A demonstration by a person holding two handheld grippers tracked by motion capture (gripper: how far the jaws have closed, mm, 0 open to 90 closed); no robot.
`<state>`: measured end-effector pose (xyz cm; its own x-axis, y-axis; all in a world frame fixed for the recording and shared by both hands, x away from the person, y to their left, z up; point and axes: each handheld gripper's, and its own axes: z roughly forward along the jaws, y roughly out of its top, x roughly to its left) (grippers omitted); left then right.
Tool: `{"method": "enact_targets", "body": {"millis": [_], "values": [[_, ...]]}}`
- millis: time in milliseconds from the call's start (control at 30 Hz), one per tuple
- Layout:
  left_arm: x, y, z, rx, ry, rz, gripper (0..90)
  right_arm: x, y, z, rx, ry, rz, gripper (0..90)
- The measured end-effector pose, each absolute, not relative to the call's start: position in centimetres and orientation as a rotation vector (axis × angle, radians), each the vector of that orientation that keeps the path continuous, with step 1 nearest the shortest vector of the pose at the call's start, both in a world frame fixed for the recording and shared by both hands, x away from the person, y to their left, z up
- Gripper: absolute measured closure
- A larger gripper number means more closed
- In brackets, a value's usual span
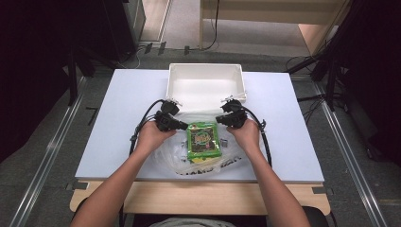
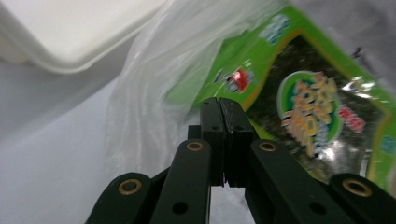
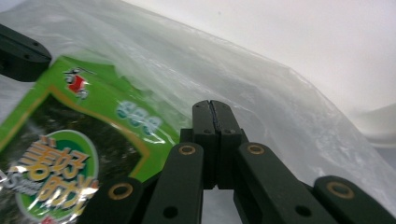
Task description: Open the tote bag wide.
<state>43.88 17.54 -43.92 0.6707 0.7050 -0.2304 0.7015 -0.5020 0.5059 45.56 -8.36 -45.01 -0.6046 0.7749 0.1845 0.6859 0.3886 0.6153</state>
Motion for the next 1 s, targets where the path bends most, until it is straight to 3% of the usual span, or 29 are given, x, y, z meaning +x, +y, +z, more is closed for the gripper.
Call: {"method": "enact_targets", "body": {"millis": [533,733,1000], "values": [[45.2,18.2,-45.0,2.308,1.129,0.184,90.0,46.5,-9.1,-46.4,1.363,2.476,0.94,90.0],[45.1,18.2,-44.7,2.293,1.138,0.131,88.3,46.3,-9.5,-46.2,1.39,2.468,0.938,90.0],[43.7,17.9,-42.1,2.233,1.077,0.065,86.3,43.8,-9.3,-43.5,1.295,2.475,1.077,90.0]]}}
